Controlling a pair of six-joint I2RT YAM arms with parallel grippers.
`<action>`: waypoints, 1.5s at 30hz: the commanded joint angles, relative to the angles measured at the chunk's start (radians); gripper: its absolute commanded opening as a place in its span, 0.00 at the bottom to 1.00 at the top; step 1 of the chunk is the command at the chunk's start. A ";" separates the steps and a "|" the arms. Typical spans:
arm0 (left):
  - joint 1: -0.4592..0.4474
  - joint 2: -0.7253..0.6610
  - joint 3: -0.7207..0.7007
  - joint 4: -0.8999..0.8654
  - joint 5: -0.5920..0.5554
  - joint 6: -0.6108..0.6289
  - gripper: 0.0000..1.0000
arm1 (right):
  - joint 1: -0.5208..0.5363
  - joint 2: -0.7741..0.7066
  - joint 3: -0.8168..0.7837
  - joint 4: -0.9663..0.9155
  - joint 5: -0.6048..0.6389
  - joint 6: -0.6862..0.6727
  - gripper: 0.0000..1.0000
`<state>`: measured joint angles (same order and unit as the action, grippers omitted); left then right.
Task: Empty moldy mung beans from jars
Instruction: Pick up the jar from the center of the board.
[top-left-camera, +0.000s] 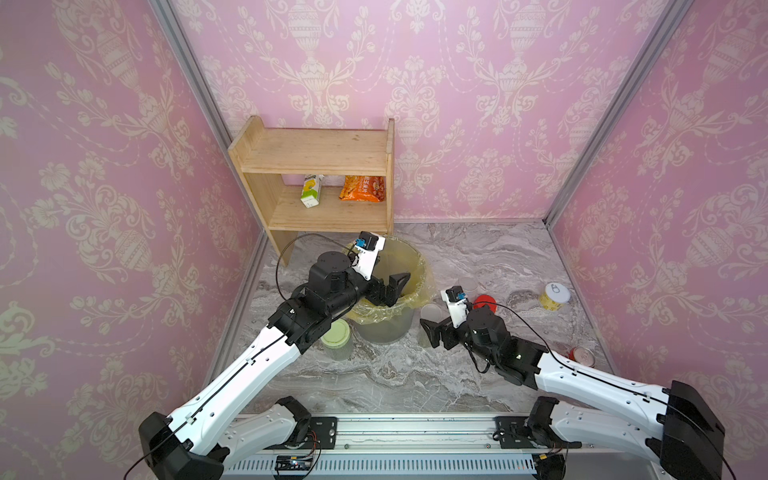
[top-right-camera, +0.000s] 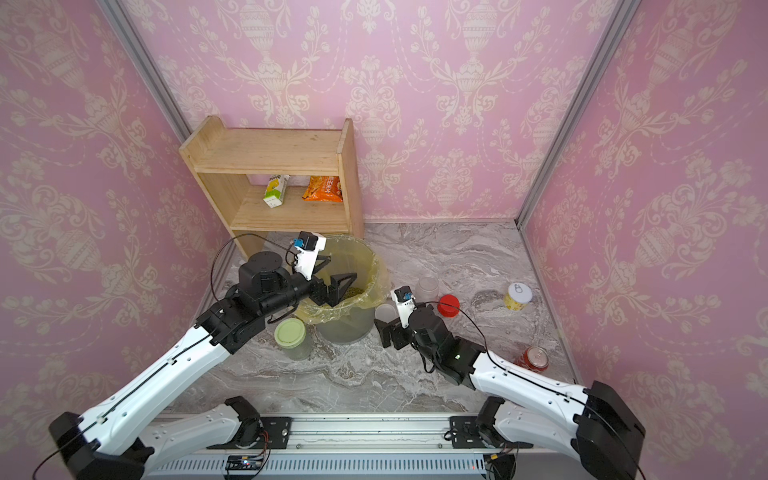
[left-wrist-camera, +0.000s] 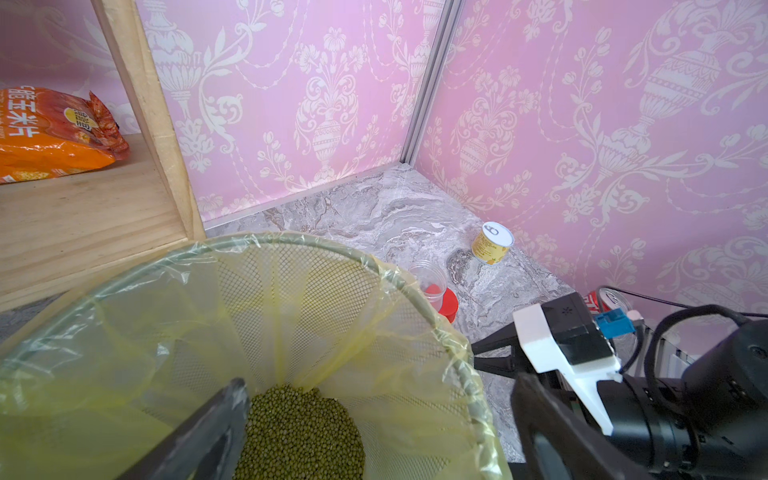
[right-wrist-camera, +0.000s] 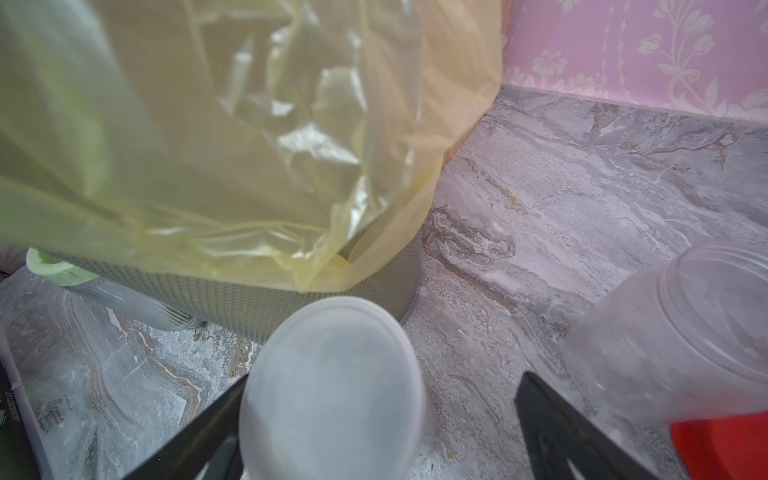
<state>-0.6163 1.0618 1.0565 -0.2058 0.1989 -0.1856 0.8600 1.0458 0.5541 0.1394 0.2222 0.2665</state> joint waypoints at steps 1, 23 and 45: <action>0.012 0.009 -0.014 0.001 -0.008 -0.017 0.99 | 0.008 -0.003 -0.009 0.030 0.031 0.004 0.98; 0.018 0.000 -0.031 0.004 -0.012 -0.008 0.99 | 0.008 0.123 0.007 0.083 0.024 0.033 0.71; 0.040 -0.022 -0.064 0.106 0.112 0.019 0.99 | 0.008 -0.230 0.119 -0.262 0.043 0.145 0.51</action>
<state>-0.5842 1.0615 1.0069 -0.1513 0.2413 -0.1810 0.8604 0.8879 0.6128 -0.0391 0.2661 0.3733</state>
